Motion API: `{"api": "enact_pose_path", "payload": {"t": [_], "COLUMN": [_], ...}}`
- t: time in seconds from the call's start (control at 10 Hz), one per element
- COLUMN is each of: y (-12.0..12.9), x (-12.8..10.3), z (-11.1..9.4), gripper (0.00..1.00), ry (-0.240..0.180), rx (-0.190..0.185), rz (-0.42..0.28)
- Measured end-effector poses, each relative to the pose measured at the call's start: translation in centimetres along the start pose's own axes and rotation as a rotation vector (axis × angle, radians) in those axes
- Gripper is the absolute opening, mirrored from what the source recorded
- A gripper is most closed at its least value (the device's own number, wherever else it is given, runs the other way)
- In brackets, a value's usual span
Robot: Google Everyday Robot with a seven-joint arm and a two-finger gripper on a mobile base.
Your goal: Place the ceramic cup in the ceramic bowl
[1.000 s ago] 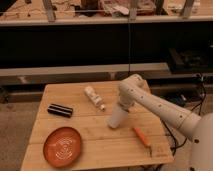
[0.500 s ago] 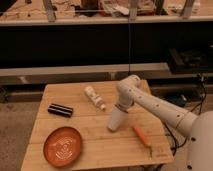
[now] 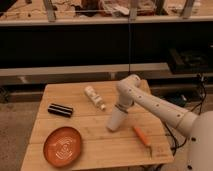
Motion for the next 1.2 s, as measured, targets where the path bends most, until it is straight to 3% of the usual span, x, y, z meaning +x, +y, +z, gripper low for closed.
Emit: {"api": "enact_pose_path", "payload": {"t": [0.3, 0.4, 0.7, 1.2], "y": [-0.3, -1.2, -6.3, -17.9], "x": [0.1, 0.5, 4.2, 11.9], "z": [-0.2, -1.1, -5.4, -12.2], "gripper": [0.00, 0.00, 0.00, 0.00], "ry": [0.006, 0.024, 0.046, 0.114], "rx": [-0.001, -0.011, -0.056, -0.102], "rz": [-0.017, -0.082, -0.384, -0.849]}}
